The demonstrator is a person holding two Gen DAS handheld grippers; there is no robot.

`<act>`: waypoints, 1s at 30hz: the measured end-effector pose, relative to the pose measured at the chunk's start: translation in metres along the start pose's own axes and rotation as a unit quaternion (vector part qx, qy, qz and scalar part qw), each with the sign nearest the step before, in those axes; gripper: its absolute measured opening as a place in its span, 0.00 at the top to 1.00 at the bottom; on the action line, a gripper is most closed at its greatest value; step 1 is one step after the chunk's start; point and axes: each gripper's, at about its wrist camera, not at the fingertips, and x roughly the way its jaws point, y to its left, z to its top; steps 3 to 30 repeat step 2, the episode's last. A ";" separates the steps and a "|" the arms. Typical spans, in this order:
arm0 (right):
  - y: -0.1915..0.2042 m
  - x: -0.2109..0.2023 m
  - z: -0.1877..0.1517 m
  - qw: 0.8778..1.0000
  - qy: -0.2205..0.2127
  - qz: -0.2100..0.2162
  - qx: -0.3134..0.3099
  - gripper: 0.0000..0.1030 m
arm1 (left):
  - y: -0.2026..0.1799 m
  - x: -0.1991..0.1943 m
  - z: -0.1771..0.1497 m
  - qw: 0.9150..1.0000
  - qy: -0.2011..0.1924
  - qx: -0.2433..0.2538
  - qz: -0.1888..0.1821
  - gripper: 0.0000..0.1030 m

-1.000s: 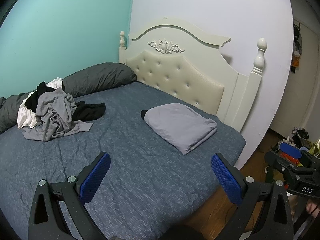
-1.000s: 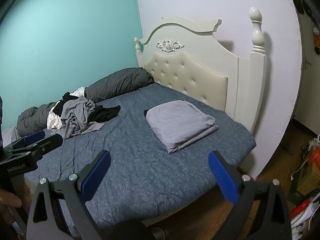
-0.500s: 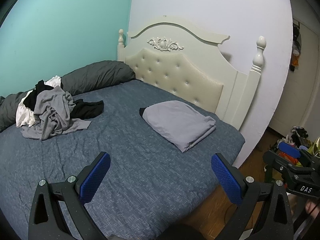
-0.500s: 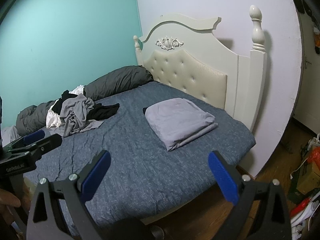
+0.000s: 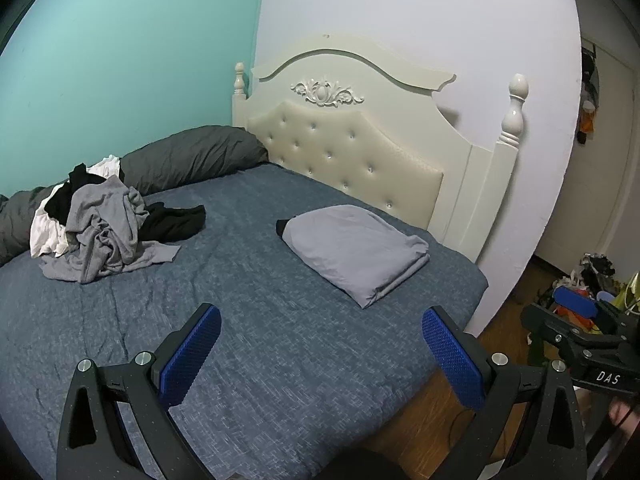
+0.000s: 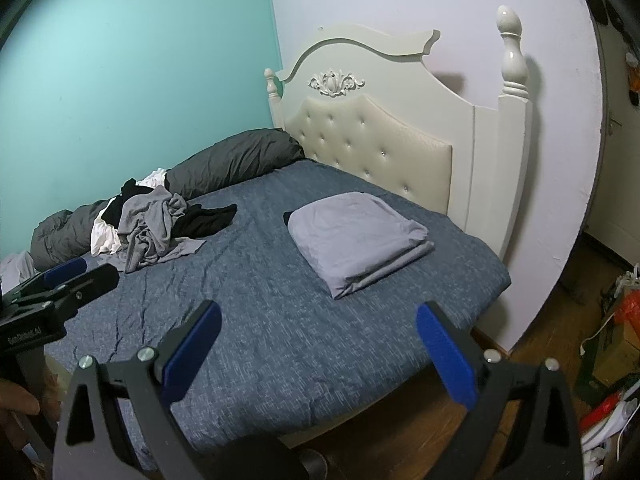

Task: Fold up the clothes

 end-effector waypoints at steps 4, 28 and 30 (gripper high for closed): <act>0.000 0.000 0.000 1.000 0.000 0.000 0.000 0.04 | 0.000 0.000 0.000 1.000 0.002 -0.001 -0.001 0.00; 0.000 0.000 0.000 1.000 0.000 0.000 0.000 0.04 | 0.000 0.000 0.000 1.000 0.002 -0.001 -0.001 0.00; 0.000 0.000 0.000 1.000 0.000 0.000 0.000 0.04 | 0.000 0.000 0.000 1.000 0.002 -0.001 -0.001 0.00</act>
